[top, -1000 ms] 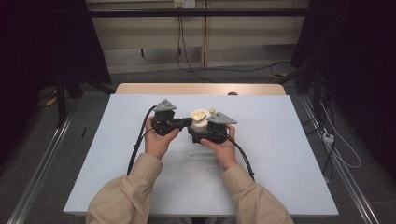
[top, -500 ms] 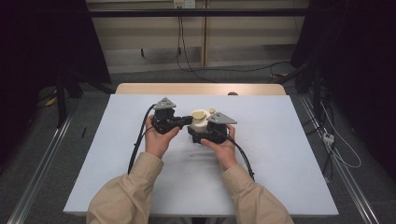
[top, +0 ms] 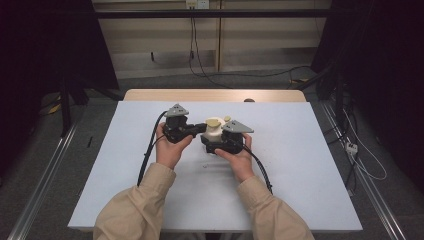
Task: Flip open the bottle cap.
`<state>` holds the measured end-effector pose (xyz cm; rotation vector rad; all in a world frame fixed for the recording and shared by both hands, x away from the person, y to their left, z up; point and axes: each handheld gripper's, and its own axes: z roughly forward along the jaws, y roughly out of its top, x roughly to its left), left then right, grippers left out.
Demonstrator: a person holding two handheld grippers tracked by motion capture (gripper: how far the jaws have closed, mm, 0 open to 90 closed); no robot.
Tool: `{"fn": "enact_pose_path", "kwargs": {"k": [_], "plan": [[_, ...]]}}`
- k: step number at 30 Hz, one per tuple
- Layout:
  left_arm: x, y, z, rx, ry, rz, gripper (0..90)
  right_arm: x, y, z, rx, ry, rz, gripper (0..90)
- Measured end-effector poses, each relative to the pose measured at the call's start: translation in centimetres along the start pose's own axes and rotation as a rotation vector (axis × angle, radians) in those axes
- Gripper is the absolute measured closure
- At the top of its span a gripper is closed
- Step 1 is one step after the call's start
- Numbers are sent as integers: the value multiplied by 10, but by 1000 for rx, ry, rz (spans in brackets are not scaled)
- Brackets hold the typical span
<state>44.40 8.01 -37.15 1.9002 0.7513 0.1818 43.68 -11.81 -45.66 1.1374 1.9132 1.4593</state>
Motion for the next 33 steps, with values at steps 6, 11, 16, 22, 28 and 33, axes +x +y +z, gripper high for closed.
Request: {"fn": "enact_pose_path", "kwargs": {"k": [6,11,16,22,28,33], "plan": [[-1,4,0,-6,2,2,900,0,0,0,0,0,0,64],[-2,6,0,-5,4,8,900,0,0,0,0,0,0,64],[-3,8,2,-2,3,10,900,0,0,0,1,1,0,64],[-4,11,2,-5,4,14,900,0,0,0,2,2,0,64],[-3,11,3,-4,9,9,900,0,0,0,2,2,0,64],[-4,11,5,-6,9,8,900,0,0,0,1,2,1,64]]}}
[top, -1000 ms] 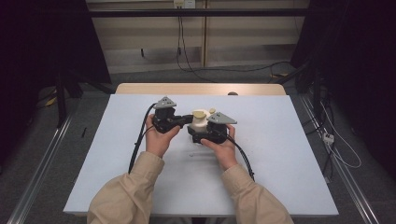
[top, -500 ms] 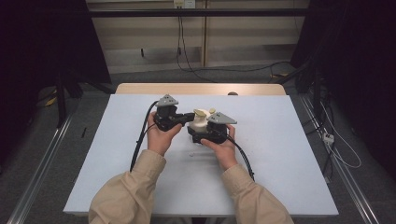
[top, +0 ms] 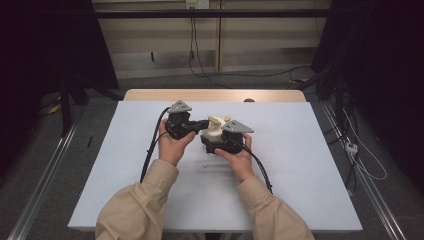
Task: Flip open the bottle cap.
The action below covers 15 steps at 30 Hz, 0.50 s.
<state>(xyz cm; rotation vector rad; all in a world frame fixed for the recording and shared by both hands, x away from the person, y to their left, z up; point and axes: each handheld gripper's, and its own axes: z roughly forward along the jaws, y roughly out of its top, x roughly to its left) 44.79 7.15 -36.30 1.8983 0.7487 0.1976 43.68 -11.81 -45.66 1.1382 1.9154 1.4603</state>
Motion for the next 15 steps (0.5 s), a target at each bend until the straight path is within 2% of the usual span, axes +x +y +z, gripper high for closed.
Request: {"fn": "enact_pose_path", "kwargs": {"k": [15], "plan": [[-1,4,4,1,1,5,900,0,0,0,1,1,0,64]]}}
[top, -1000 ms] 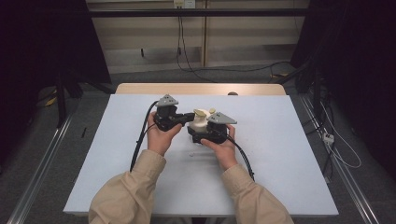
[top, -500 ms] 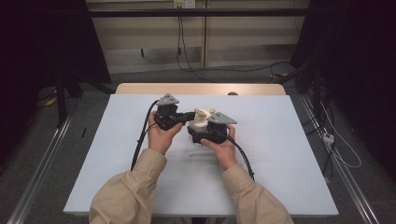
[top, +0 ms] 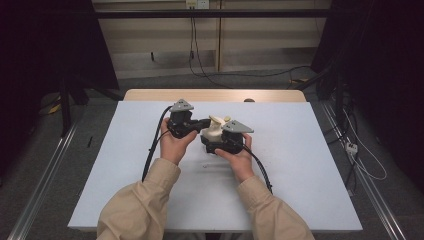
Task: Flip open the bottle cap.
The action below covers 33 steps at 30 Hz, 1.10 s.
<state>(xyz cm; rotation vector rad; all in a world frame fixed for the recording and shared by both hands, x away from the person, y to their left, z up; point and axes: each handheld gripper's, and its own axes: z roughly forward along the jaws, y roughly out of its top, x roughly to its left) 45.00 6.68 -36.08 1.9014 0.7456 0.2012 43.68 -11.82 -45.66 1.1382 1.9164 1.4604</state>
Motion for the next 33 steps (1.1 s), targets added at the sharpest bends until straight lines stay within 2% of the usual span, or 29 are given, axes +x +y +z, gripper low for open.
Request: {"fn": "enact_pose_path", "kwargs": {"k": [33], "plan": [[0,6,7,-3,5,-2,900,0,0,0,-1,2,0,63]]}}
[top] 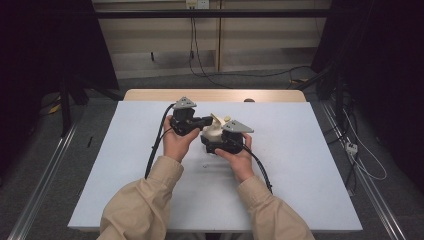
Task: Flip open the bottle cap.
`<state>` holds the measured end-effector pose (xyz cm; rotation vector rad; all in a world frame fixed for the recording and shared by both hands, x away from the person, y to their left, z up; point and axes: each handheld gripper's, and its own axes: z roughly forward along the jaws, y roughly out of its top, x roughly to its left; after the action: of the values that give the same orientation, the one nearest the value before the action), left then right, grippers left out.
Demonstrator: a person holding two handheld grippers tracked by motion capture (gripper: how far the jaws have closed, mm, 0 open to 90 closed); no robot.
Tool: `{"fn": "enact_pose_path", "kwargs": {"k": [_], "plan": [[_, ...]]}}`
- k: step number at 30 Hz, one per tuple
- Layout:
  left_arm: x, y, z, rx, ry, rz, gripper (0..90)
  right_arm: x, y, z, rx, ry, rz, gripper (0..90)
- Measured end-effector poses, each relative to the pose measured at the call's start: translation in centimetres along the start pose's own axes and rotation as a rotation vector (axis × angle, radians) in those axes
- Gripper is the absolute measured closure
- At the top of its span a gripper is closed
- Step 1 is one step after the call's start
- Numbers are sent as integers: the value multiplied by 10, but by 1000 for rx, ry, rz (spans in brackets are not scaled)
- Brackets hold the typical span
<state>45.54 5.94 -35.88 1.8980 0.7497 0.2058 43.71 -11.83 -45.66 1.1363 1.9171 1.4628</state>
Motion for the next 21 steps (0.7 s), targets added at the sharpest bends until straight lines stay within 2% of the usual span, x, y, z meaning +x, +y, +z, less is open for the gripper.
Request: {"fn": "enact_pose_path", "kwargs": {"k": [21], "plan": [[-1,6,8,-2,-4,-1,900,0,0,0,1,-2,0,63]]}}
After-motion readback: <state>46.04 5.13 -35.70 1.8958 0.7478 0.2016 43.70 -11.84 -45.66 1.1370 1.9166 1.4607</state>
